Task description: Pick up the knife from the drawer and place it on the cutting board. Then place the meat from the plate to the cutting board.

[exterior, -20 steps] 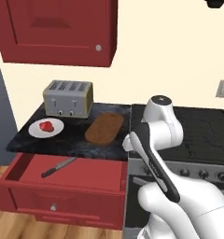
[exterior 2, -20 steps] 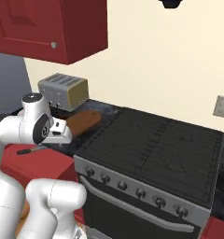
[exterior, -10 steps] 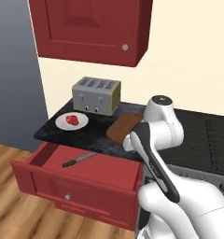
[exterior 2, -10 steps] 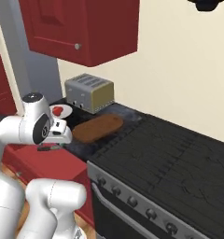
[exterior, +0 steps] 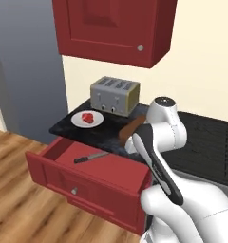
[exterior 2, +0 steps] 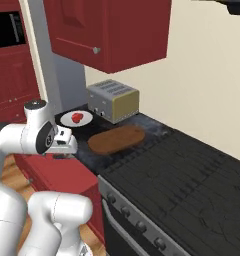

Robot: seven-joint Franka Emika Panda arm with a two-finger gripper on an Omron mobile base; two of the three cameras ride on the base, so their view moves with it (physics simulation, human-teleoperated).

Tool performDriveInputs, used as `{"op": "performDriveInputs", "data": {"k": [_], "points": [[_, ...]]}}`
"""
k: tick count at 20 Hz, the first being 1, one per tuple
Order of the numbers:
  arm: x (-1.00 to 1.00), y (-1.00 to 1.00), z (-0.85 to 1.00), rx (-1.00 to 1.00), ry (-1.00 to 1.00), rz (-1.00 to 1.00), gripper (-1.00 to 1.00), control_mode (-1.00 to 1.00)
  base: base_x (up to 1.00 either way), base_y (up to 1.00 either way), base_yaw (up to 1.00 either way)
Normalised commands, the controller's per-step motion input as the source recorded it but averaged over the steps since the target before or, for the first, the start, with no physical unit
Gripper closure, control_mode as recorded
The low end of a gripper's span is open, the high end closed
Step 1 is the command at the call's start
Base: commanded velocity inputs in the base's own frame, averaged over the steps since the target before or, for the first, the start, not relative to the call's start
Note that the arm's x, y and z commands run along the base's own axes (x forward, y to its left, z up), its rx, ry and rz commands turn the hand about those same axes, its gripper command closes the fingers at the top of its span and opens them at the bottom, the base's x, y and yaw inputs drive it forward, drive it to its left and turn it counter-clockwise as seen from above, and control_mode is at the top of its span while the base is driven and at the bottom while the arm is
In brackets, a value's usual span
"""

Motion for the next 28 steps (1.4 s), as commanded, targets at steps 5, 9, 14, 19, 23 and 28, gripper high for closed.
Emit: {"op": "performDriveInputs", "data": {"k": [5, 9, 14, 19, 23, 28], "points": [[0.0, 0.0, 0.0, 0.0, 0.0, 0.0, -1.0, 1.0, 0.44, -0.02, 0.33], [0.0, 0.0, 0.0, 0.0, 0.0, 0.0, -1.0, 1.0, 0.24, 0.73, 0.29], [0.0, 0.0, 0.0, 0.0, 0.0, 0.0, -1.0, 1.0, 0.67, 0.25, 0.3], [0.0, 0.0, 0.0, 0.0, 0.0, 0.0, -1.0, 1.0, -0.25, -0.48, 0.35], [0.0, 0.0, 0.0, 0.0, 0.0, 0.0, -1.0, 1.0, -0.71, -0.65, 0.26], [0.0, 0.0, 0.0, 0.0, 0.0, 0.0, -1.0, 1.0, 0.03, -0.43, 0.27]]}}
